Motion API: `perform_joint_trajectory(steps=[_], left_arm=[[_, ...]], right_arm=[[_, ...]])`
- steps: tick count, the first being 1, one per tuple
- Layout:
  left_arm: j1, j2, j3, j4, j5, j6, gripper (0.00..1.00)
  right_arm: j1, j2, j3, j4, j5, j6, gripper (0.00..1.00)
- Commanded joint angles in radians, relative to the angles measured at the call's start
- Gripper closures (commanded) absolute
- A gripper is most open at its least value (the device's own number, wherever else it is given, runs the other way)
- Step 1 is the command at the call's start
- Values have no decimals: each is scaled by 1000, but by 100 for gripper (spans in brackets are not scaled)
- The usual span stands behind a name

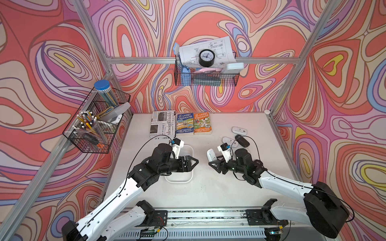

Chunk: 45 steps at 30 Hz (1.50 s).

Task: Put the mouse in the storage box
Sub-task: Pick up the mouse from the center of the board.

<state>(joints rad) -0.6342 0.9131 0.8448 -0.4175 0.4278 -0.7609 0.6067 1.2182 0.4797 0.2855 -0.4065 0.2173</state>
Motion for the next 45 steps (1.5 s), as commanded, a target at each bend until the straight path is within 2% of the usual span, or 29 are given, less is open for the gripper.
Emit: perform_joint_trajectory(steps=[1, 7, 13, 20, 26, 35, 36, 37, 40, 41, 45], left_arm=[[4, 48, -21, 128, 104, -30, 22], [-4, 130, -44, 253, 143, -81, 23], [-33, 227, 9, 281, 138, -77, 24], [-59, 329, 65, 252, 87, -45, 35], [-65, 384, 112, 209, 50, -14, 53], [-73, 417, 141, 189, 35, -2, 97], [-73, 414, 145, 172, 17, 6, 100], [-73, 410, 152, 147, -7, 16, 100], [-73, 391, 189, 8, -132, 67, 100], [-71, 382, 211, -56, -197, 98, 100], [-69, 351, 276, -310, -580, 181, 100]], right_arm=[[11, -44, -10, 140, -89, -44, 54], [16, -10, 58, 65, -132, -121, 54], [33, 40, 87, 67, -157, -122, 55], [51, 63, 97, 51, -186, -130, 55], [57, 70, 102, 34, -197, -133, 55], [61, 81, 109, 14, -196, -135, 55], [61, 82, 110, 9, -195, -135, 52], [60, 84, 111, 5, -194, -134, 43], [60, 77, 96, 20, -153, -114, 6], [60, 72, 85, 29, -134, -107, 2], [60, 54, 56, 21, -22, -88, 2]])
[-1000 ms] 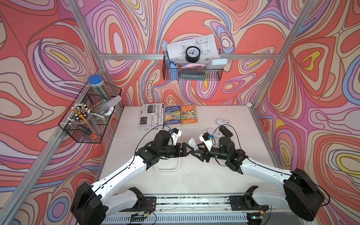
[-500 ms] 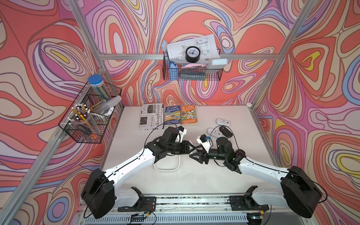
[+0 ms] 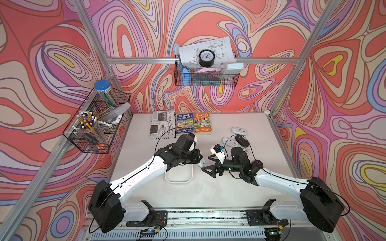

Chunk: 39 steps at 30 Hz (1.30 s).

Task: Put the mouse in the storage box
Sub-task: Pick up the mouse from the center of the board, then place the mouse in the storage box.

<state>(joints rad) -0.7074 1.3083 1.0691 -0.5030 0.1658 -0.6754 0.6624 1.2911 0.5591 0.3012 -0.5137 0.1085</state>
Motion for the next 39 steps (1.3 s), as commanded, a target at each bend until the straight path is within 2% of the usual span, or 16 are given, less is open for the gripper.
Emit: perform_joint_trajectory(steps=[1, 3, 7, 13, 16, 25, 27, 33, 36, 39], left_arm=[[6, -52, 51, -249, -376, 113, 100], [6, -71, 27, -263, -503, 157, 100], [6, -98, -99, -139, -652, 250, 100], [7, -41, -241, 90, -743, 326, 100], [6, 13, -268, 152, -753, 350, 100], [6, 158, -257, 231, -684, 383, 100], [6, 177, -269, 290, -696, 387, 100], [6, 206, -296, 312, -709, 367, 100], [3, 184, -312, 321, -696, 369, 90], [3, 175, -317, 310, -689, 365, 71]], right_arm=[[5, -21, -31, 5, 109, 23, 2], [4, -29, -56, 17, 147, 24, 2], [5, -48, -109, 69, 220, 44, 2], [2, -78, -147, 123, 363, 79, 2], [-1, -84, -150, 121, 374, 78, 2], [-17, -82, -157, 137, 396, 115, 2], [-31, -84, -164, 148, 394, 120, 2], [-42, -96, -169, 148, 366, 127, 2], [-43, -93, -172, 152, 366, 133, 2], [-43, -93, -174, 150, 352, 137, 2]])
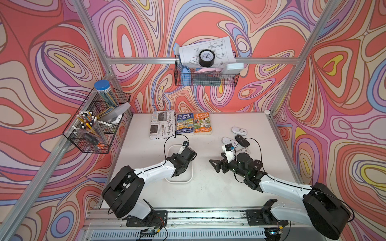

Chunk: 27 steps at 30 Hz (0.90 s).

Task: Put the mouse in the storage box
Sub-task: Place the mouse in the storage box.

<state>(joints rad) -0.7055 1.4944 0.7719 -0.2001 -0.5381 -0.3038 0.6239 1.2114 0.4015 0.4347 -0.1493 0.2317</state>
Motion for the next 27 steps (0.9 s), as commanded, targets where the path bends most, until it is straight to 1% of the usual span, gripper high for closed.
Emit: perform_joint_trajectory(steps=[1, 5, 7, 10, 18, 27], left_arm=[[1, -13, -22, -1, 24, -11, 67], [-6, -35, -34, -24, 63, -15, 49], [-9, -67, -51, -22, 87, -23, 37], [-8, -108, -69, -24, 133, -40, 27], [-8, -151, -84, -56, 233, -85, 20], [-9, -139, -83, -56, 282, -109, 15]], right_arm=[[-3, -15, -16, 17, -10, 13, 2], [-4, -19, -18, 17, 1, 9, 2], [-4, -18, -18, 17, 4, 5, 2], [-4, -16, -20, 19, 9, 4, 2], [-4, -8, -18, 19, 12, 3, 2], [-4, -3, 0, -11, 21, 3, 2]])
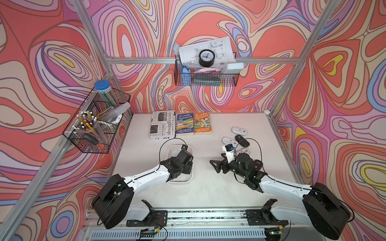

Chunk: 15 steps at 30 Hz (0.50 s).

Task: Put the mouse in the storage box
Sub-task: Place the mouse in the storage box.

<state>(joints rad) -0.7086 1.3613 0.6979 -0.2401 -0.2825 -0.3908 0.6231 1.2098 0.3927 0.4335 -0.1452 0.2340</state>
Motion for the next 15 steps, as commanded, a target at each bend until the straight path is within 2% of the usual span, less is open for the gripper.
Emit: perform_joint_trajectory(steps=[1, 15], left_arm=[[-5, -8, -12, -17, 29, -26, 14], [-3, -55, 9, -17, 47, -43, 8]], right_arm=[[-3, -4, 10, -15, 21, 1, 2], [-5, -16, 57, -93, 31, 9, 2]])
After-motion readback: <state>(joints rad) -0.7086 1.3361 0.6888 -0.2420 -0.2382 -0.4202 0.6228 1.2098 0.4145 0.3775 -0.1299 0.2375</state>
